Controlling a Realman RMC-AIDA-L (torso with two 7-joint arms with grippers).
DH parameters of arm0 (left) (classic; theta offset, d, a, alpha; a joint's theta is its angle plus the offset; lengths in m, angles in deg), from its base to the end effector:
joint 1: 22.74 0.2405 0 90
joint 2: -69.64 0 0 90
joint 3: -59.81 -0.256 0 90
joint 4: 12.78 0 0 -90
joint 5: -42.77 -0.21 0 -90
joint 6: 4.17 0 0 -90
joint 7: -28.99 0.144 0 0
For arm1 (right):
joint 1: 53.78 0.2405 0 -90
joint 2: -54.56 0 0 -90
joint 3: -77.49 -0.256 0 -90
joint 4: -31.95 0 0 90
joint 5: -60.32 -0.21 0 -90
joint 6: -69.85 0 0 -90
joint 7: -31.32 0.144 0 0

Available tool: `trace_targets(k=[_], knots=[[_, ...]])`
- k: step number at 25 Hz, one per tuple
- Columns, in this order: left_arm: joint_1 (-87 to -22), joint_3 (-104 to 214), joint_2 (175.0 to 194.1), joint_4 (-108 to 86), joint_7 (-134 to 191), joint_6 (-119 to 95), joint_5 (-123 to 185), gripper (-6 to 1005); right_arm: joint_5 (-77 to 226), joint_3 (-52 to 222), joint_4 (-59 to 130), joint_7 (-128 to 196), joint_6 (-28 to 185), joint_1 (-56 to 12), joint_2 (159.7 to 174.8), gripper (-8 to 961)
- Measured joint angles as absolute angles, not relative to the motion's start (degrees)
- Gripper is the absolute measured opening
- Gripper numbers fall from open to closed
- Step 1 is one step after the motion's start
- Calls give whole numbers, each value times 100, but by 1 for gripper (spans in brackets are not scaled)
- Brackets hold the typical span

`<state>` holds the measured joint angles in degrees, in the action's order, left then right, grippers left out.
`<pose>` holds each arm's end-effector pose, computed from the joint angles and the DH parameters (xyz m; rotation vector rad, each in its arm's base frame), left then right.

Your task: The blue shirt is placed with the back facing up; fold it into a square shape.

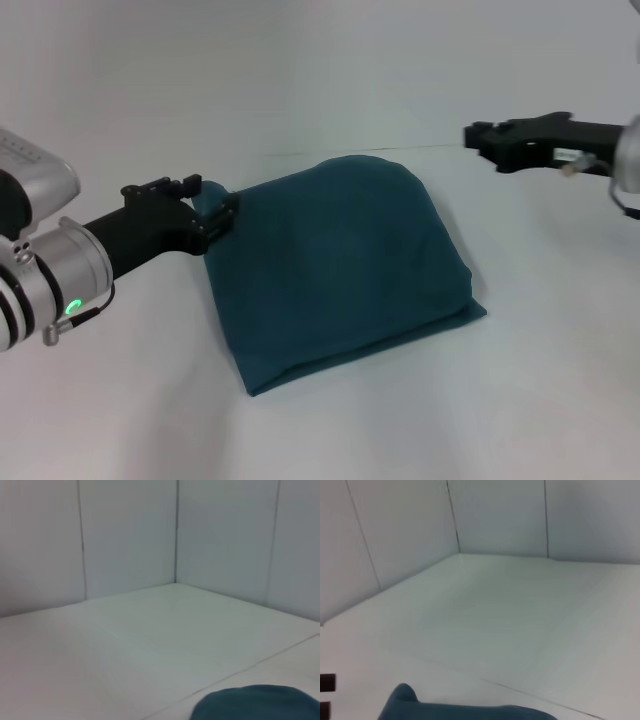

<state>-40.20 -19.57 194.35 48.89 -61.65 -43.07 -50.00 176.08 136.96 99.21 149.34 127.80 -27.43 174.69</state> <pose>-0.2156 0.3752 -0.0248 -2.2324 -0.5964 -0.5348 0.2173 0.4041 0.0570 -2.2390 0.8157 0.4774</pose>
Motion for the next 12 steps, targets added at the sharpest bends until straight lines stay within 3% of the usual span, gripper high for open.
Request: trace_targets(k=[12], knots=[[-4049,-1958,19435,4879,-6177,-4390,-4995,539,18151,14268,8995,15091,11945,-2250,17460,95]])
